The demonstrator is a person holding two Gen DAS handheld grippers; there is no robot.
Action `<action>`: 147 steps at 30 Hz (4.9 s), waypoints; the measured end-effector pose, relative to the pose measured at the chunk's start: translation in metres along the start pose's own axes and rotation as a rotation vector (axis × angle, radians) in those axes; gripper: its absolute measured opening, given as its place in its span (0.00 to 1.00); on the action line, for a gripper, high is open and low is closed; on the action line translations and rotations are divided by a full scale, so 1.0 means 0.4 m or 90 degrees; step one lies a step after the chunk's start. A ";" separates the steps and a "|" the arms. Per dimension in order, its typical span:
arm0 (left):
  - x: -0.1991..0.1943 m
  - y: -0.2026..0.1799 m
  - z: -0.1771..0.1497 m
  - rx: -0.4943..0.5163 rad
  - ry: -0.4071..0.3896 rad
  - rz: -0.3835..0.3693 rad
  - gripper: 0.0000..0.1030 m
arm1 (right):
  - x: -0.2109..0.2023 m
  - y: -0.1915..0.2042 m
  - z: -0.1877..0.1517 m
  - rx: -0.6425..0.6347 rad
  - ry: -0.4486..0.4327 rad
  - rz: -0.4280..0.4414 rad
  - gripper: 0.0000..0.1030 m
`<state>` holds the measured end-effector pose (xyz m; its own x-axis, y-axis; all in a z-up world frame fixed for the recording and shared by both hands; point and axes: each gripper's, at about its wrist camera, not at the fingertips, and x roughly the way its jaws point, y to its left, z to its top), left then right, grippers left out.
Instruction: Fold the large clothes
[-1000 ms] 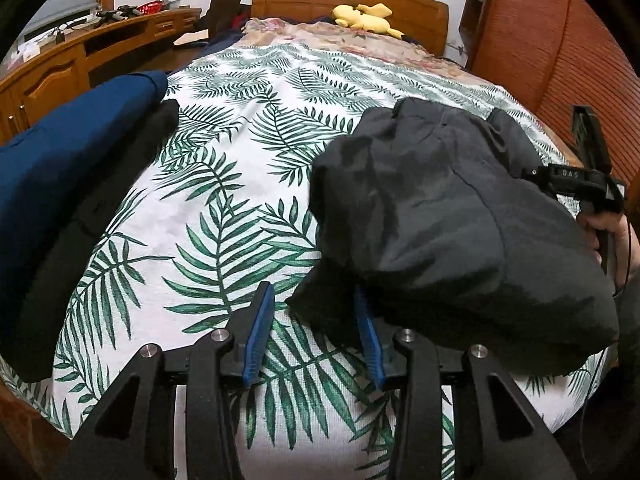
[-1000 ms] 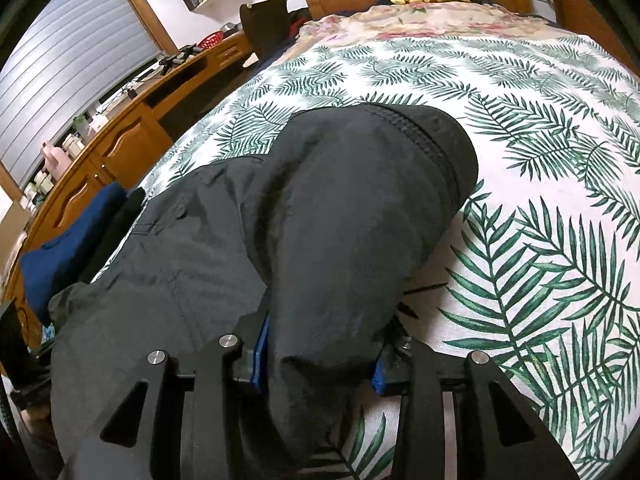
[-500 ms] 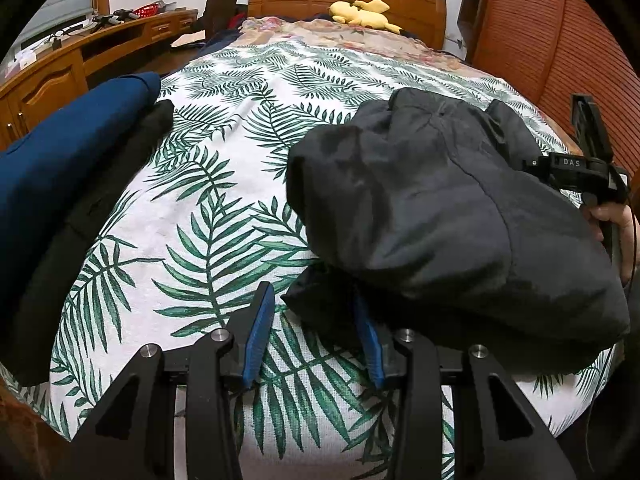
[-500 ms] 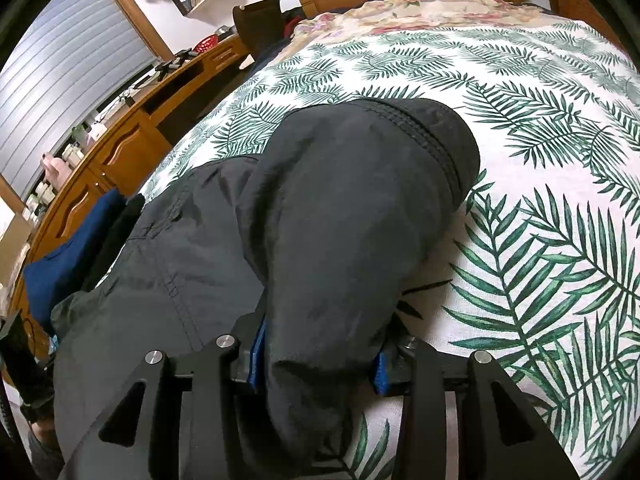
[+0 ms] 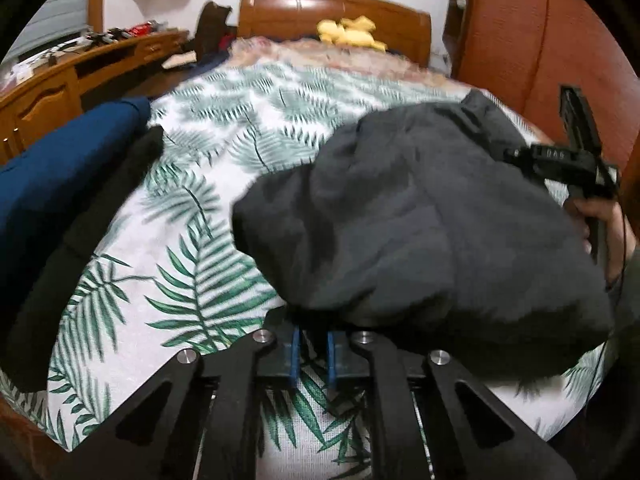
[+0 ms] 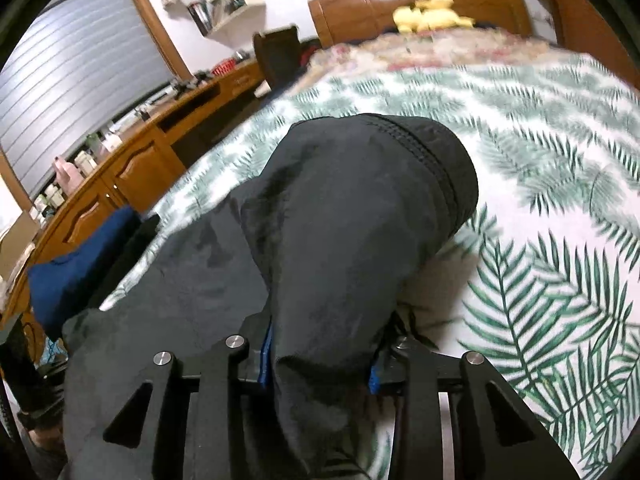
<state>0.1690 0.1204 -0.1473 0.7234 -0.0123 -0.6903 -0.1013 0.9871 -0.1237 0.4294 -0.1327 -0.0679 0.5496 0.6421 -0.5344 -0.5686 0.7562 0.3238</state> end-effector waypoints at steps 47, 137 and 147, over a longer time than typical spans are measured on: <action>-0.610 0.678 0.088 -0.117 -0.202 0.322 1.00 | 0.259 0.996 0.121 -0.353 0.081 0.088 0.78; -0.626 -0.371 -0.041 0.079 -0.226 -0.049 1.00 | -0.827 0.495 -0.581 -0.091 -0.275 -0.236 0.79; -0.628 -0.372 -0.039 0.081 -0.227 -0.049 1.00 | -0.826 0.492 -0.582 -0.092 -0.280 -0.234 0.79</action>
<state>-0.0083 -0.0260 0.0332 0.9201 -0.0522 -0.3881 0.0310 0.9977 -0.0606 -0.0066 -0.2253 -0.0094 0.9108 0.3566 -0.2081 -0.3535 0.9339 0.0533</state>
